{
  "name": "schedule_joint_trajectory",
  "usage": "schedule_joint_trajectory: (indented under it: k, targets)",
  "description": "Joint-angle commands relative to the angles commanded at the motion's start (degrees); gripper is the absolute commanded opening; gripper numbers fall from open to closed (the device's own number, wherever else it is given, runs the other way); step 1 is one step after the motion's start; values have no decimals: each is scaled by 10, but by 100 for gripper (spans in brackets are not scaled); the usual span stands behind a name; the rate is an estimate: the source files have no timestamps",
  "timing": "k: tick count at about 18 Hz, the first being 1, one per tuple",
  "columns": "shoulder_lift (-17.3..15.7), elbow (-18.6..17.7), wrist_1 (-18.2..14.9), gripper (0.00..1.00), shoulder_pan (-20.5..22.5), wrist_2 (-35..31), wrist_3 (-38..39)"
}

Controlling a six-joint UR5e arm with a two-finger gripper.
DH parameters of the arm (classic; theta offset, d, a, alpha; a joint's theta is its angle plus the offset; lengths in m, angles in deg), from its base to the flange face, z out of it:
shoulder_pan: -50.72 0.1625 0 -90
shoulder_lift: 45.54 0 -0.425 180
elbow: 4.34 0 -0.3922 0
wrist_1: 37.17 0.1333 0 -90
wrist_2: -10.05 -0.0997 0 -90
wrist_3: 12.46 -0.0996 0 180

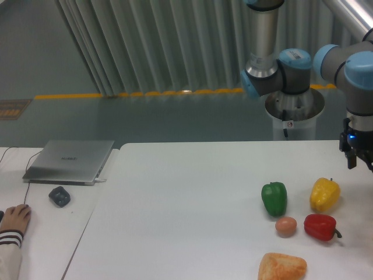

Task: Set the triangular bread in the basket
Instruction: 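Move the gripper over the peppers toward the triangular bread roll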

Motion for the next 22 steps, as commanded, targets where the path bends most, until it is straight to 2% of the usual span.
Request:
schedule_joint_trajectory:
  k: [3,7,11,14,19,22]
  targets:
    - [3,1,26,100,-8,2,46]
    - [25,27,57,100,-47,4,157]
    - [66,56,67,100,-84,36,267]
    - [106,64,100,100,-116,45,297]
    - [155,110,108,100,-147,46,348]
    - [173,121,120,100,-163,46,417]
